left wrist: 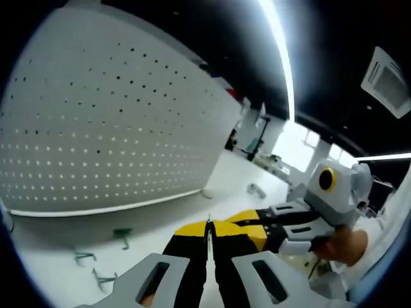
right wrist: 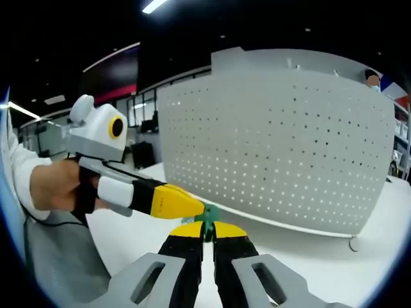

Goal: Insert the hook assembly into the mounting plate slot until the hook locks in place.

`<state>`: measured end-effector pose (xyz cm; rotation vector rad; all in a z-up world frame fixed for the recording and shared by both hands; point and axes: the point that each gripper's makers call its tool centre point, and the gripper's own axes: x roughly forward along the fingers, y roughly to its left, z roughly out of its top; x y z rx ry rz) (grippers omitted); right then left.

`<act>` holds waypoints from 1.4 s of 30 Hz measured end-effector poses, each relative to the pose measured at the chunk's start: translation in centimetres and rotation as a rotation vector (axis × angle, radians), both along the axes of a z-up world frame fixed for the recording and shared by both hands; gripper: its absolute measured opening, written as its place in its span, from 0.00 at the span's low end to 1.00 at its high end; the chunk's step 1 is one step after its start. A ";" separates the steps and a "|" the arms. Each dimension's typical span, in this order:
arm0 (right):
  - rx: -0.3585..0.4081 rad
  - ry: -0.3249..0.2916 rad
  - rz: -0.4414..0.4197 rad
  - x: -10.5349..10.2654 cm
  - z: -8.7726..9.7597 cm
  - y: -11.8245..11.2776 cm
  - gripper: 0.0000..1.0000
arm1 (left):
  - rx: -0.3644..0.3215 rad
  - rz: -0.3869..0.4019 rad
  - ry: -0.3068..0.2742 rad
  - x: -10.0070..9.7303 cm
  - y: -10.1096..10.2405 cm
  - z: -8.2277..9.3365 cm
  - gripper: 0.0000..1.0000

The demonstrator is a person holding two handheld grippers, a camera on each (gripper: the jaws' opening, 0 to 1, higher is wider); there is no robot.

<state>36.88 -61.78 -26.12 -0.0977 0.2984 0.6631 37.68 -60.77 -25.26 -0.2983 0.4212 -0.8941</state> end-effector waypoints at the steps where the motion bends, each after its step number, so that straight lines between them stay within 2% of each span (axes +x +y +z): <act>1: 0.002 0.001 -0.001 0.0 0.0 0.0 0.02 | -0.002 0.000 0.000 0.0 0.0 0.0 0.01; 11: 0.001 -0.003 -0.002 -0.1 0.0 -0.2 0.01 | 0.007 -0.008 -0.010 -0.2 -0.2 0.0 0.01; 16: 0.000 -0.001 -0.005 0.0 0.1 -0.2 0.01 | 0.026 -0.016 -0.046 -0.2 -0.2 0.2 0.02; 20: -0.001 0.000 -0.010 0.1 0.0 -0.1 0.01 | 0.034 -0.017 -0.054 -0.1 -0.2 0.1 0.03; 24: 0.000 -0.006 -0.018 0.2 0.2 -0.3 0.01 | 0.045 -0.021 -0.077 -0.2 -0.1 0.2 0.09; 29: -0.004 -0.014 -0.030 0.5 0.5 -0.5 0.01 | 0.077 -0.014 -0.144 -0.3 0.5 0.8 0.15; 35: -0.003 -0.023 -0.030 0.8 0.9 -0.3 0.01 | 0.106 0.000 -0.194 -0.2 1.4 1.4 0.21; 42: -0.007 -0.037 -0.027 1.0 1.5 0.1 0.01 | 0.122 -0.009 -0.229 -0.5 2.0 1.9 0.36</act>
